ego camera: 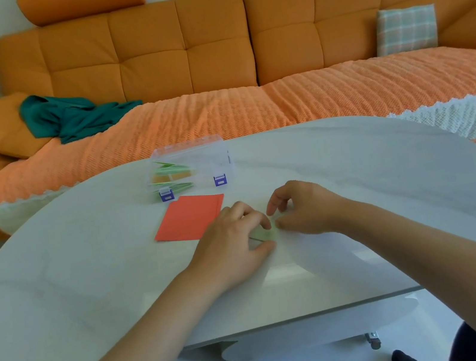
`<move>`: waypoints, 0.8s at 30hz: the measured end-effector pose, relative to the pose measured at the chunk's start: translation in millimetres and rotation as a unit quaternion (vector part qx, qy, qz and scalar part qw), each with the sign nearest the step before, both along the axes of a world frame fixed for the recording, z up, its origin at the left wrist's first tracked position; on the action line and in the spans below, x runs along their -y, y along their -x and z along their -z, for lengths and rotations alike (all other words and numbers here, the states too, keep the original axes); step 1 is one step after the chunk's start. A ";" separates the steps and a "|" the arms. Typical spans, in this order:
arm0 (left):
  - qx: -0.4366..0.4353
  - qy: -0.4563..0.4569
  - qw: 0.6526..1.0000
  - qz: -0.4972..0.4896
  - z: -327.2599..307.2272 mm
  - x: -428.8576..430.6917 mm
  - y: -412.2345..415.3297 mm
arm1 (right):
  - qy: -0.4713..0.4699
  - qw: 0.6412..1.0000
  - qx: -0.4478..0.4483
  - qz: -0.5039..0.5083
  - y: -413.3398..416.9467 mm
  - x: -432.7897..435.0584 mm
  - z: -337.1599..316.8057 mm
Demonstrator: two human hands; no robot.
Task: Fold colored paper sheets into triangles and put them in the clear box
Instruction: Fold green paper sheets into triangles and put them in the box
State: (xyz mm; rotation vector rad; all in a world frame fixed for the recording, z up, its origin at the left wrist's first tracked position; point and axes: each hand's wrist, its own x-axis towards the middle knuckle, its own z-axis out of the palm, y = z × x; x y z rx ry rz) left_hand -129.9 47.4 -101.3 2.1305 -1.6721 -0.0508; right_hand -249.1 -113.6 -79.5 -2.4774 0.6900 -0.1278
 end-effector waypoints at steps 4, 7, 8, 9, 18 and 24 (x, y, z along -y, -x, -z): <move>0.074 -0.009 0.997 0.025 -0.1 7.1 -8.2 | 0.056 0.995 0.036 -0.070 4.0 -0.6 6.9; 0.117 -0.009 0.991 0.068 -0.8 9.1 -14.5 | 0.070 0.991 0.043 -0.106 8.3 1.3 9.0; 0.110 -0.009 0.991 0.072 -0.7 9.6 -16.2 | 0.072 0.990 0.042 -0.117 9.1 1.8 9.0; 0.097 -0.007 0.993 0.073 -1.0 10.0 -17.3 | 0.074 0.989 0.040 -0.125 9.4 2.1 8.5; 0.108 0.070 0.988 0.085 -6.6 8.0 -16.5 | 0.048 0.992 0.042 -0.107 8.3 1.6 4.3; -0.046 0.130 0.990 0.031 -16.6 -0.8 -18.5 | -0.014 0.992 0.108 -0.070 4.5 -5.6 1.2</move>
